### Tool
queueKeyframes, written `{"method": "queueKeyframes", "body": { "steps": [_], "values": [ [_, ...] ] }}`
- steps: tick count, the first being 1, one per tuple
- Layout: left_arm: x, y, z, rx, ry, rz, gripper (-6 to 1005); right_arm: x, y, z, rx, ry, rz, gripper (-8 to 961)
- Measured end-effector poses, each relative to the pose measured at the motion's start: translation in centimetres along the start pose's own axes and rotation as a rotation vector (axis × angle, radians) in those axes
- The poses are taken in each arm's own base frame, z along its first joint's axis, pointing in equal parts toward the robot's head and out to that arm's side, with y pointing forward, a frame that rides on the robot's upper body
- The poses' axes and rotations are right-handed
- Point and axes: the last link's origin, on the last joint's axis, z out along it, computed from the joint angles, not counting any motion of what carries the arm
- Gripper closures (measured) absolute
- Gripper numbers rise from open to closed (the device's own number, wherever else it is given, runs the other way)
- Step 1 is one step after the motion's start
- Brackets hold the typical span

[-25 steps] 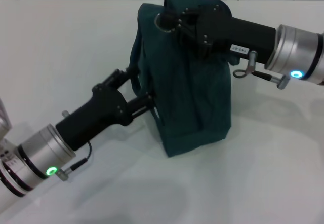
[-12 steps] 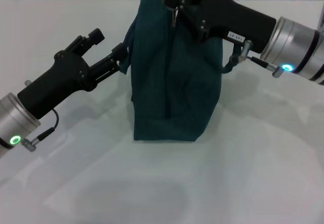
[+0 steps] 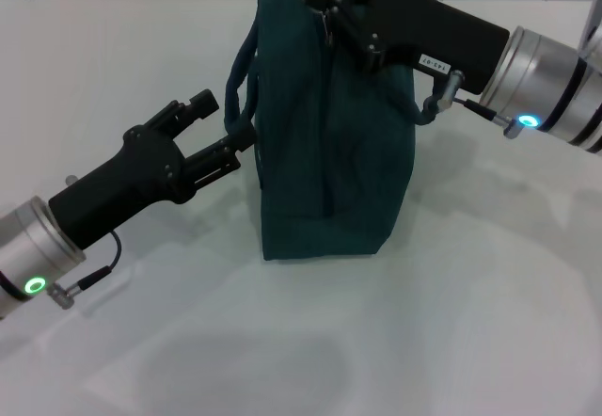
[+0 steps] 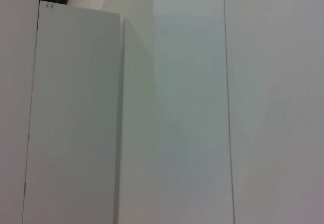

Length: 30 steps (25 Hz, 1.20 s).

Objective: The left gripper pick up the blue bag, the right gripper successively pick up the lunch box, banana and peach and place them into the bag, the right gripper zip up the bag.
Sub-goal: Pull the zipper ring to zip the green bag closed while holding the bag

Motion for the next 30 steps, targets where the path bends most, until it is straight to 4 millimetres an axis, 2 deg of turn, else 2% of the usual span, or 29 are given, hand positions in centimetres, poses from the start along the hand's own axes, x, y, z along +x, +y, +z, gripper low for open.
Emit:
{"method": "queueKeyframes", "body": {
  "steps": [7,16,23,30],
  "values": [
    [0.4,1.1,-0.4,-0.067,0.036,-0.024,119,0.3,0.2,0.0,-0.005,0.011,0.004,935],
    [-2.0,1.9,0.3,-0.032,0.013,-0.006,120,0.3,0.4,0.1,-0.018,0.01,0.003,935],
    [-3.0,1.9,1.2,0.065,0.057,0.045,199,0.3,0.5,-0.2,-0.015,0.004,0.011,935],
    [-2.9,1.9,1.4,0.045,0.041,0.105,278,0.5,0.6,-0.5,-0.009,0.006,0.019,935]
  ]
}}
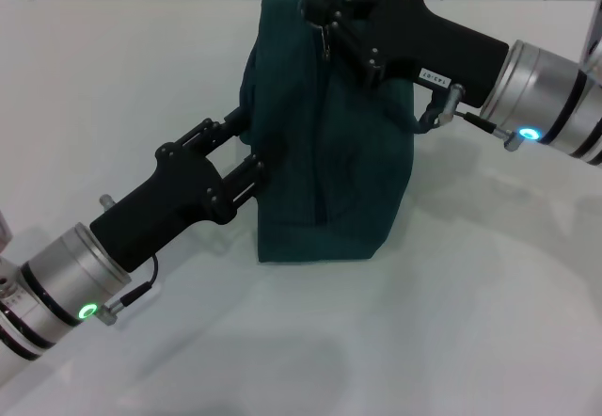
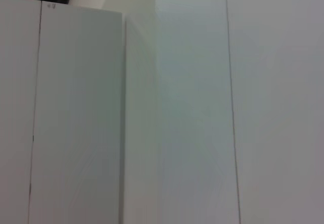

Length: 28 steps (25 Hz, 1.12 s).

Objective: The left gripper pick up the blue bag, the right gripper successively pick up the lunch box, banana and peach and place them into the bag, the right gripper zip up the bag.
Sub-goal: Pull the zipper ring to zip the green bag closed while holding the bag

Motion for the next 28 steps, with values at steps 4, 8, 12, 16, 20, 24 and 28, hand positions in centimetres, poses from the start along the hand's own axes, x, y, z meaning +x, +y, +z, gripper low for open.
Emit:
{"method": "queueKeyframes", "body": {
  "steps": [4,8,12,16,20,24,28],
  "values": [
    [0.0,0.0,0.0,-0.001,0.0,0.004,408,0.1,-0.1,-0.3,0.011,0.002,0.004,935],
    [0.0,0.0,0.1,-0.003,0.0,0.006,537,0.2,-0.1,-0.4,0.014,0.004,0.004,935],
    [0.1,0.1,0.4,-0.011,0.0,0.006,660,0.3,-0.1,-0.4,0.011,0.006,0.006,935],
    [-0.1,0.3,0.5,-0.036,-0.013,0.02,789,0.0,-0.4,-0.4,0.037,-0.019,0.025,935],
    [-0.4,0.9,0.4,-0.074,-0.035,0.052,935,-0.2,-1.3,-1.0,0.112,-0.051,0.061,935],
    [-0.6,1.3,0.4,-0.101,-0.045,0.074,945,0.0,-1.9,-1.4,0.158,-0.045,0.075,935],
    [-0.5,1.4,0.3,-0.111,-0.035,0.079,950,0.2,-1.8,-1.5,0.156,-0.036,0.077,935]
  ]
}}
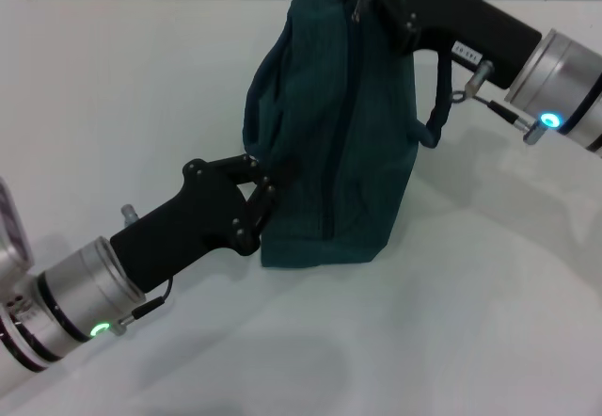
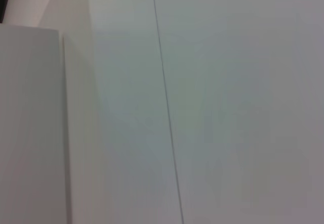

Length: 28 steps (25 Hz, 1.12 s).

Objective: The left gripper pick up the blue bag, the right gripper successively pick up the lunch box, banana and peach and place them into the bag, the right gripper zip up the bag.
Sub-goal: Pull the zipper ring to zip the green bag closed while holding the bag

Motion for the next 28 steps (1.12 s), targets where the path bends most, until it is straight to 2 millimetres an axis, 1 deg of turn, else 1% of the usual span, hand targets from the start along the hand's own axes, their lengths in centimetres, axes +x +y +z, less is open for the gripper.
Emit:
{"method": "queueKeyframes", "body": {
  "steps": [4,6,11,14,16,19,24,28],
  "values": [
    [0.9,0.2,-0.6,-0.026,0.047,0.017,951,0.9,0.8,-0.3,-0.032,0.031,0.004,935],
    [1.4,0.1,-1.3,-0.034,0.07,0.038,951,1.4,1.5,-0.9,-0.054,0.044,0.012,935],
    [2.9,-0.7,-3.1,-0.02,0.107,0.077,951,2.3,2.9,-3.0,-0.099,0.036,0.039,935],
    [3.6,-1.4,-3.7,-0.013,0.107,0.071,951,2.7,3.4,-4.5,-0.099,0.029,0.058,935],
    [4.0,-1.9,-4.1,-0.008,0.1,0.067,951,2.8,3.4,-4.9,-0.091,0.03,0.062,935],
    [4.2,-2.3,-4.0,-0.01,0.09,0.072,951,2.9,3.1,-5.3,-0.072,0.031,0.066,935],
    [4.0,-2.3,-3.6,-0.016,0.081,0.076,951,2.6,1.9,-5.7,-0.013,0.015,0.058,935],
    [3.9,-2.2,-3.7,-0.014,0.079,0.075,951,2.3,1.0,-6.0,0.031,0.001,0.05,935]
  ]
}}
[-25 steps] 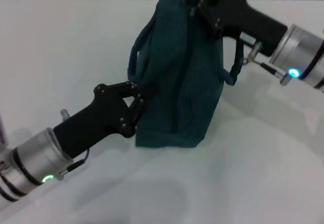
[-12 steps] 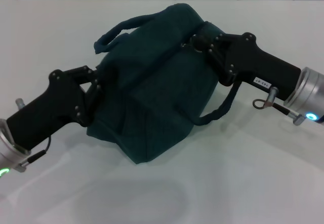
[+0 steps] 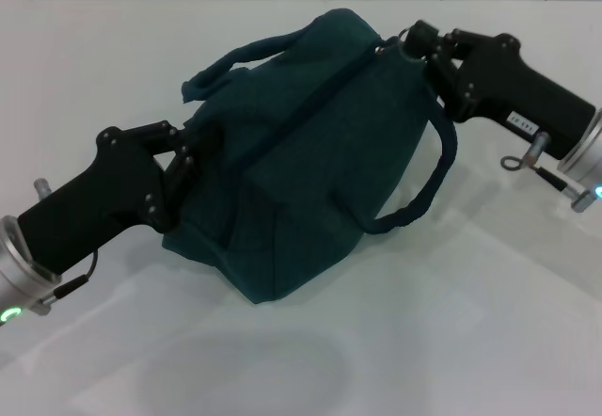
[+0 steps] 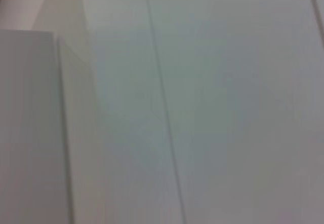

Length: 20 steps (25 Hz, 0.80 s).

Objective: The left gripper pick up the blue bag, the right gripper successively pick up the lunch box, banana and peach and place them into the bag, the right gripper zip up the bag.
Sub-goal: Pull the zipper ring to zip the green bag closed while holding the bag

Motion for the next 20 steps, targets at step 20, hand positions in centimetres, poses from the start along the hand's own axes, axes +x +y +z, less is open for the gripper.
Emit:
{"method": "queueKeyframes", "body": {
  "steps": [20],
  "values": [
    [0.3,-0.4,-0.4,0.002,-0.006,0.004,950,1.0,-2.2,-1.0,0.133,0.068,-0.03,936]
  ]
}}
